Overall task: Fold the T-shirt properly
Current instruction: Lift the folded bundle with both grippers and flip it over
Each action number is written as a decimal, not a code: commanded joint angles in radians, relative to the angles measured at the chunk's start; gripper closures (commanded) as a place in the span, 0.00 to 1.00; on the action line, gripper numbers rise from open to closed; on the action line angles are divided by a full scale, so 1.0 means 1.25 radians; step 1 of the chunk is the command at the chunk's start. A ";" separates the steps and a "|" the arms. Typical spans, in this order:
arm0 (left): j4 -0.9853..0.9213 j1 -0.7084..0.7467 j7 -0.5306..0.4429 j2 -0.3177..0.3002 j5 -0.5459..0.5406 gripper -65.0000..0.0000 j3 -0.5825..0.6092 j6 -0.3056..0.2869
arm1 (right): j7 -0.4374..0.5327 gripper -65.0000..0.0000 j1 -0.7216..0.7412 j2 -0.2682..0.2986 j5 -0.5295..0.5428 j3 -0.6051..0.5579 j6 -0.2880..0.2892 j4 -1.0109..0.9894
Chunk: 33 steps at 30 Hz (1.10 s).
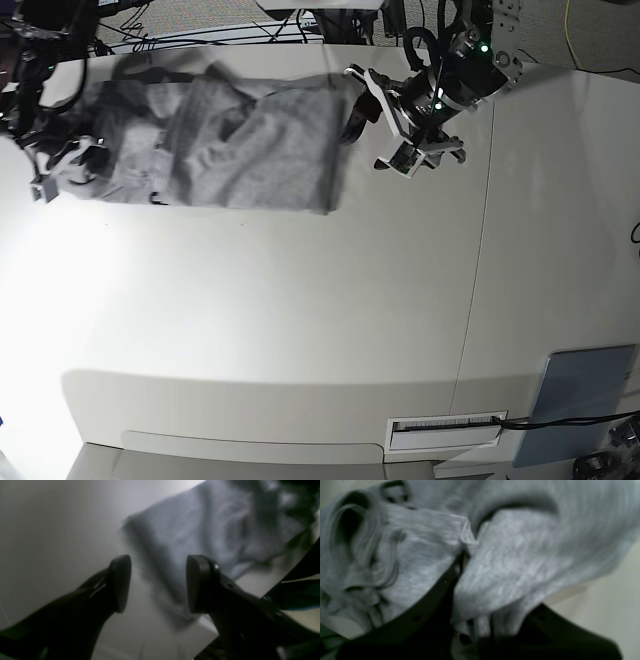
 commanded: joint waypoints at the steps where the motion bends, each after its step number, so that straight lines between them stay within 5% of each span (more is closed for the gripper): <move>1: 0.012 0.004 -0.019 0.000 -0.009 0.49 -0.001 -0.001 | 0.006 1.00 0.009 0.015 0.025 0.003 0.002 0.038; 7: 0.012 0.024 -0.027 0.000 -0.009 0.49 -0.001 -0.001 | -0.086 1.00 0.009 -0.041 0.040 0.001 -0.055 0.253; 12: 0.012 0.026 -0.027 0.000 -0.009 0.49 -0.001 0.000 | -0.063 1.00 -0.003 -0.138 -0.032 -0.061 -0.089 0.416; 21: 0.011 0.027 -0.026 0.000 -0.009 0.49 -0.001 -0.001 | -0.004 1.00 -0.008 -0.258 -0.251 -0.358 -0.180 0.471; 33: 0.011 0.049 -0.027 0.000 0.018 0.49 -0.001 -0.001 | 0.106 1.00 -0.008 -0.311 -0.470 -0.671 -0.287 0.469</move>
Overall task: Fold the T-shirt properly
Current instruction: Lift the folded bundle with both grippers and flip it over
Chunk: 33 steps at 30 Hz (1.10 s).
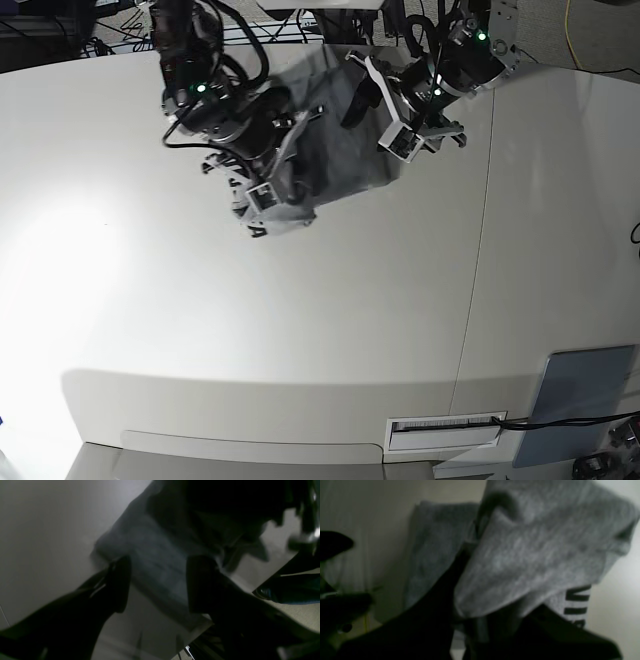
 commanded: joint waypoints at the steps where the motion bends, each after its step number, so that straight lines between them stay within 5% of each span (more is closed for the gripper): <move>1: 0.012 0.003 -0.017 0.000 -0.006 0.49 -0.001 -0.001 | 0.020 1.00 0.007 -0.002 0.007 -0.015 0.003 0.014; 5: 0.012 0.003 -0.018 0.000 -0.006 0.49 -0.002 -0.001 | 0.021 0.79 0.007 -0.002 0.018 -0.074 0.002 0.014; 9: 0.012 0.002 -0.018 0.000 -0.006 0.49 -0.044 -0.001 | 0.020 0.79 0.007 -0.002 0.086 -0.080 0.005 0.016; 14: 0.012 0.003 -0.018 0.000 -0.014 0.49 -0.154 -0.001 | 0.019 0.79 0.007 -0.003 0.257 -0.081 0.089 0.016; 19: 0.012 0.003 -0.014 0.000 -0.156 0.49 -0.305 -0.036 | 0.019 0.78 0.007 -0.025 0.272 -0.081 0.175 0.016; 23: 0.012 0.011 0.002 0.000 -0.275 0.49 -0.389 -0.059 | 0.020 0.55 0.007 -0.027 0.271 -0.081 0.255 0.016; 29: 0.012 0.029 0.004 -0.001 -0.288 0.49 -0.452 -0.070 | 0.027 0.48 0.008 -0.027 0.282 -0.123 0.343 0.016; 33: 0.012 0.029 0.004 0.000 -0.289 0.49 -0.482 -0.079 | -0.046 0.48 0.009 -0.027 0.370 -0.192 0.345 0.016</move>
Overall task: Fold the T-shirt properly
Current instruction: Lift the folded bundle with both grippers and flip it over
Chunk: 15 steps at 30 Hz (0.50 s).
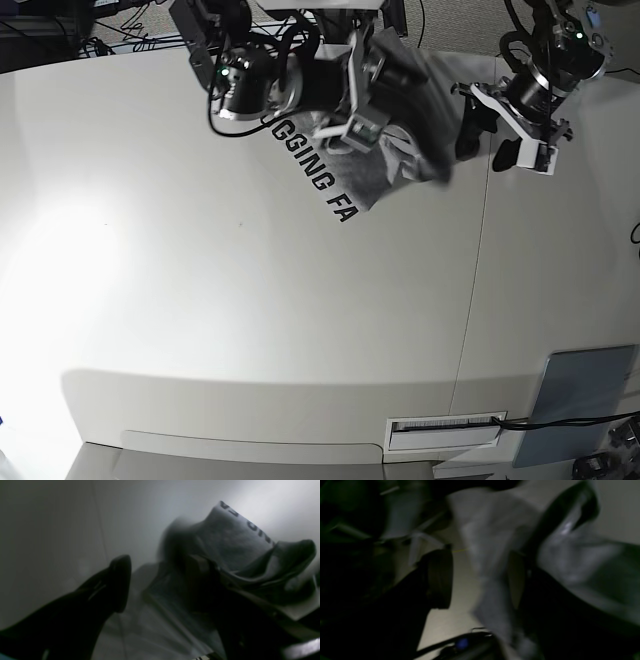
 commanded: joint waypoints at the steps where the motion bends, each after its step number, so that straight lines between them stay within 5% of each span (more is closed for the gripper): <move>1: 0.013 0.001 -0.015 -0.003 -0.012 0.49 -0.010 -0.003 | 0.004 0.48 0.005 -0.004 0.028 -0.013 0.005 0.016; 8: 0.013 0.000 -0.015 -0.003 -0.012 0.49 -0.047 -0.003 | 0.001 0.48 0.005 -0.004 0.033 0.016 0.005 0.065; 11: 0.013 0.001 -0.015 -0.002 -0.013 0.49 -0.048 -0.003 | 0.023 0.48 0.005 -0.004 -0.089 0.096 -0.009 0.134; 15: 0.013 0.002 -0.012 -0.002 -0.060 0.49 -0.048 -0.003 | 0.060 0.48 0.020 -0.003 -0.229 0.201 -0.101 0.139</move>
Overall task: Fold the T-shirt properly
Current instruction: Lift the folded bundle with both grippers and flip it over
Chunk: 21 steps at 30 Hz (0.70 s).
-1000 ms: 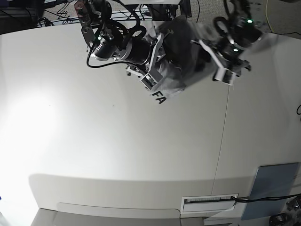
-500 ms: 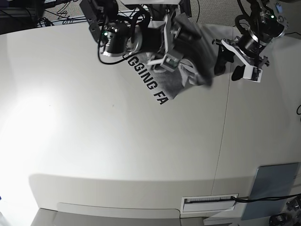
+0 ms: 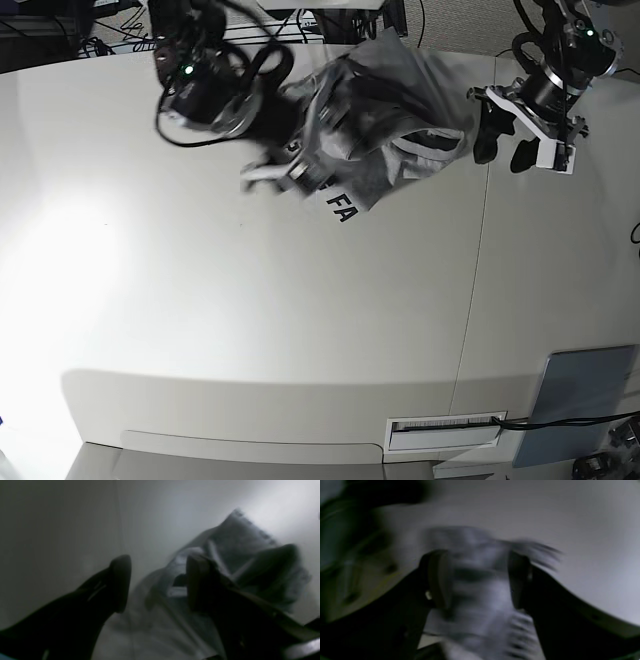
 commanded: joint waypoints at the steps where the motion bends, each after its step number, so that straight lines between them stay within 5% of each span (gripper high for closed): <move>1: 0.013 0.003 -0.014 -0.004 -0.027 0.49 -0.003 -0.003 | 0.024 0.48 0.015 -0.002 0.019 0.014 -0.002 -0.002; 11: 0.013 0.004 -0.003 -0.004 -0.029 0.49 -0.003 -0.003 | -0.033 0.48 0.045 0.012 0.110 -0.046 0.023 -0.182; 15: 0.013 0.004 -0.004 -0.004 -0.029 0.49 -0.003 -0.003 | -0.138 0.48 0.043 0.013 0.241 -0.139 0.078 -0.187; 21: 0.013 0.004 -0.010 -0.005 0.009 0.49 -0.003 -0.003 | -0.176 0.48 0.038 0.013 0.364 -0.206 0.095 -0.157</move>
